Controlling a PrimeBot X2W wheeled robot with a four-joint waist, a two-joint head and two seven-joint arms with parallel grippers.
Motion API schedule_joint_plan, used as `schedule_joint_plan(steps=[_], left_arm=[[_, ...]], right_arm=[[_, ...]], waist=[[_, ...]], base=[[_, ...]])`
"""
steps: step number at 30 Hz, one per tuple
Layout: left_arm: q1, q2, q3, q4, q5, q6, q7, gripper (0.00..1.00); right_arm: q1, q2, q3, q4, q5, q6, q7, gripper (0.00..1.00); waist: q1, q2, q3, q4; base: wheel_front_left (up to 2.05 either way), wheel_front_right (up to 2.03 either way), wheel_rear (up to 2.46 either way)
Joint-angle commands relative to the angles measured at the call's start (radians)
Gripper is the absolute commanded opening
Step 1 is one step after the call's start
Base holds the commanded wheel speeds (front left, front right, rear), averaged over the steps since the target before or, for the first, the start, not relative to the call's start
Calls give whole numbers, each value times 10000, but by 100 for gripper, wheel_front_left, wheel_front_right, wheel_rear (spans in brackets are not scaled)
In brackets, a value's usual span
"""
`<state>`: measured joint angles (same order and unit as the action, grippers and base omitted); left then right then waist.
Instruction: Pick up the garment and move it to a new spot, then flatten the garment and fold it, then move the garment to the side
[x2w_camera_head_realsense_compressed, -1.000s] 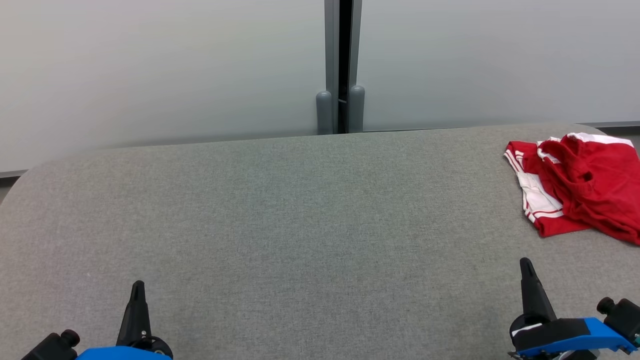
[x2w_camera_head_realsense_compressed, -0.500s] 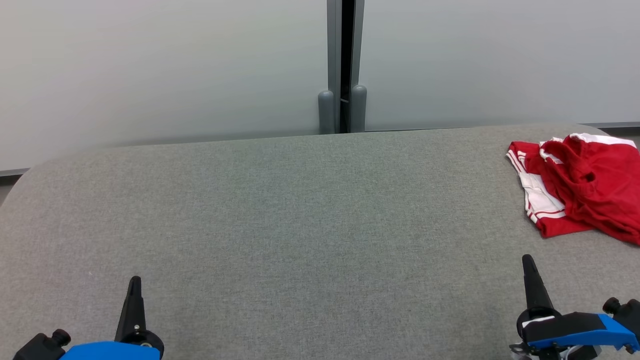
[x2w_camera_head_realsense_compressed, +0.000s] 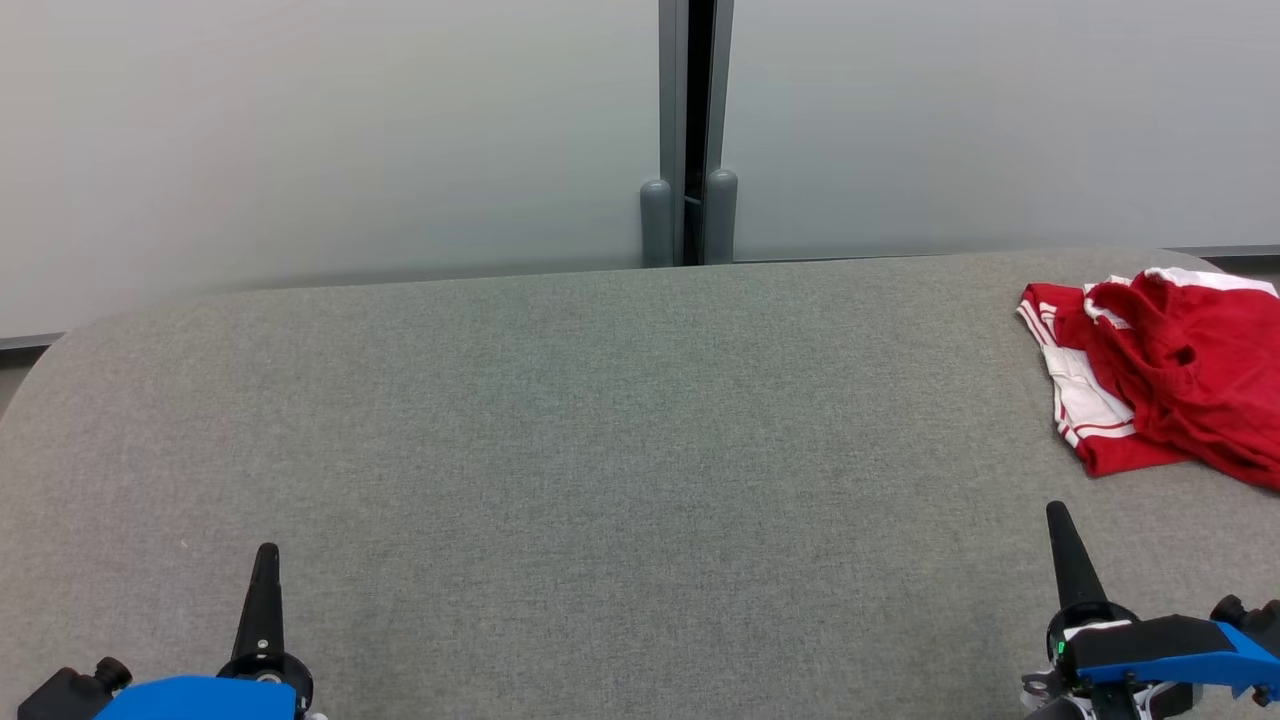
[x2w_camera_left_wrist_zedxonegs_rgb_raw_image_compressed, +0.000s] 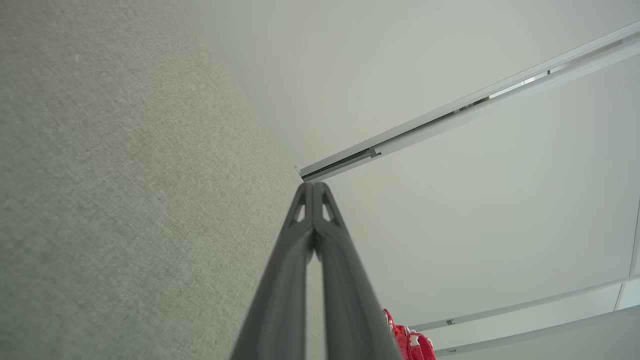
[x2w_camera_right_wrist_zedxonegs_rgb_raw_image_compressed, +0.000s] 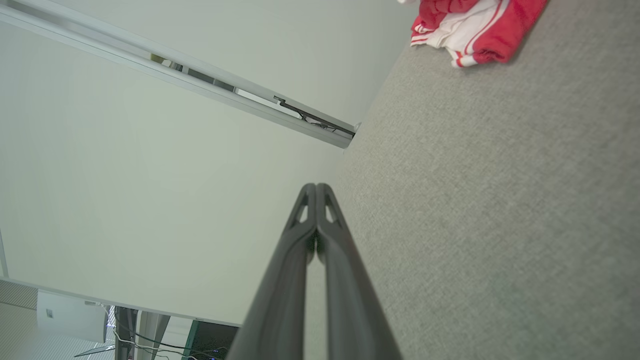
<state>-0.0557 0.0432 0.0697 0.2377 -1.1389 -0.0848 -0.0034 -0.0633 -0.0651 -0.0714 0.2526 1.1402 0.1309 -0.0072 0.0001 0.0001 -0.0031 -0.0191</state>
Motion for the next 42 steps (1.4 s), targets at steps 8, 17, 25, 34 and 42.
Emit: schedule_joint_plan(steps=[8,17,25,34,42], left_arm=[[-299,75,144,-34,-964,-153,237,0],[-359,81,212,-4,-1788,-229,447,0],[-424,87,280,22,-2475,-283,634,0],[-489,91,342,44,-3120,-338,794,0],[-518,94,395,69,-3719,-408,939,0]], right_arm=[[-271,51,-114,-105,963,-2,268,0],[-318,77,-190,-100,1787,-2,489,0],[-387,98,-253,-95,2469,-1,672,0],[-428,120,-309,-89,3107,-3,834,0],[-481,138,-363,-82,3708,-1,994,0]], waist=[[0,-1,7,29],[0,-1,16,59],[0,-1,23,85],[0,-1,30,112],[-1,-1,38,139]], base=[[0,0,0],[0,0,0],[0,0,0],[0,0,0],[0,0,0]])
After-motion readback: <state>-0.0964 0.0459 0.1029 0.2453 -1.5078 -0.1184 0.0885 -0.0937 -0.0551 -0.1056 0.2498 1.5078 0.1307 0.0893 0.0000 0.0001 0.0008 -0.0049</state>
